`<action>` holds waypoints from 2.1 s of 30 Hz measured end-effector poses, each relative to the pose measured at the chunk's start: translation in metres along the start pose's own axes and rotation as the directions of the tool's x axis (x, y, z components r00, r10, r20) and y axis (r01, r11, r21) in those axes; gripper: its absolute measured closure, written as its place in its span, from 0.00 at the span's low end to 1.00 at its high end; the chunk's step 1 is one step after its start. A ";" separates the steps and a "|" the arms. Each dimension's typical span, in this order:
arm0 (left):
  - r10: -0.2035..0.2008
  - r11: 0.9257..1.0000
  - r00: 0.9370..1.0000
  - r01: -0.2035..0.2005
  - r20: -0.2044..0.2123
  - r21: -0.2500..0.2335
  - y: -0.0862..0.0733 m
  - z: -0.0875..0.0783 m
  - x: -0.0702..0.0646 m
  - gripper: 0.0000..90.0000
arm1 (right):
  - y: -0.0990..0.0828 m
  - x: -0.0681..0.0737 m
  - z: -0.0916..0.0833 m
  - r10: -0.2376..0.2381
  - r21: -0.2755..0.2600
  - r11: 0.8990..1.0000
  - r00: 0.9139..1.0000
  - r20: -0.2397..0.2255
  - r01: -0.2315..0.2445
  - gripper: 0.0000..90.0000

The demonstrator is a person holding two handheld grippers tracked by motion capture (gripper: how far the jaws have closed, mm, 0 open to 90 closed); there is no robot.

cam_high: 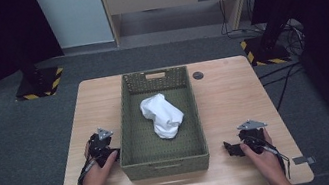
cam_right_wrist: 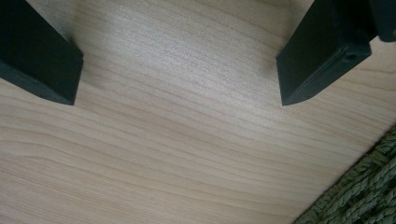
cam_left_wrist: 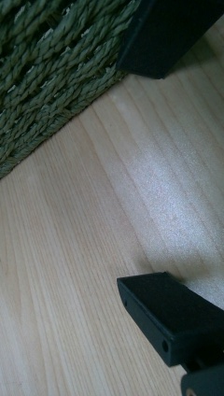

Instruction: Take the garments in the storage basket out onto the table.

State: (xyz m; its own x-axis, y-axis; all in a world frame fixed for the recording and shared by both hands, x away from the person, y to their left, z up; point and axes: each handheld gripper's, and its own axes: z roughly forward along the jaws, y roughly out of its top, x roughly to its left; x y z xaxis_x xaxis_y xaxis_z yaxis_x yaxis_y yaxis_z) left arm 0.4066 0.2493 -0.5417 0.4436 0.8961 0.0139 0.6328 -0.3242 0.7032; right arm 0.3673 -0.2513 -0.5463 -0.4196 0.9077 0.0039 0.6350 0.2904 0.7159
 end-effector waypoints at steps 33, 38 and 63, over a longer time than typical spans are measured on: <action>-0.001 1.000 1.000 0.001 -0.001 0.000 0.000 0.000 0.000 0.00 | 0.001 0.000 -0.001 -0.006 0.009 1.000 1.000 -0.001 0.006 0.01; -0.001 1.000 1.000 0.001 -0.001 0.000 0.000 0.000 0.000 0.00 | 0.002 -0.001 -0.004 -0.004 0.000 1.000 1.000 -0.005 0.004 0.03; -0.001 1.000 1.000 0.001 -0.001 0.000 0.000 0.000 0.000 0.00 | 0.010 0.005 -0.020 -0.003 -0.028 1.000 1.000 -0.019 0.003 0.03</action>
State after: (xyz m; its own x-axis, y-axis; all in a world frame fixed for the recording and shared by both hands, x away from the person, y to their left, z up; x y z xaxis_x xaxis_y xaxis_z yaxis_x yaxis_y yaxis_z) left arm 0.4065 0.2492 -0.5417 0.4420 0.8969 0.0137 0.6334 -0.3230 0.7032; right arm 0.3588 -0.2501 -0.5257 -0.4337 0.9010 0.0146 0.6157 0.2844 0.7349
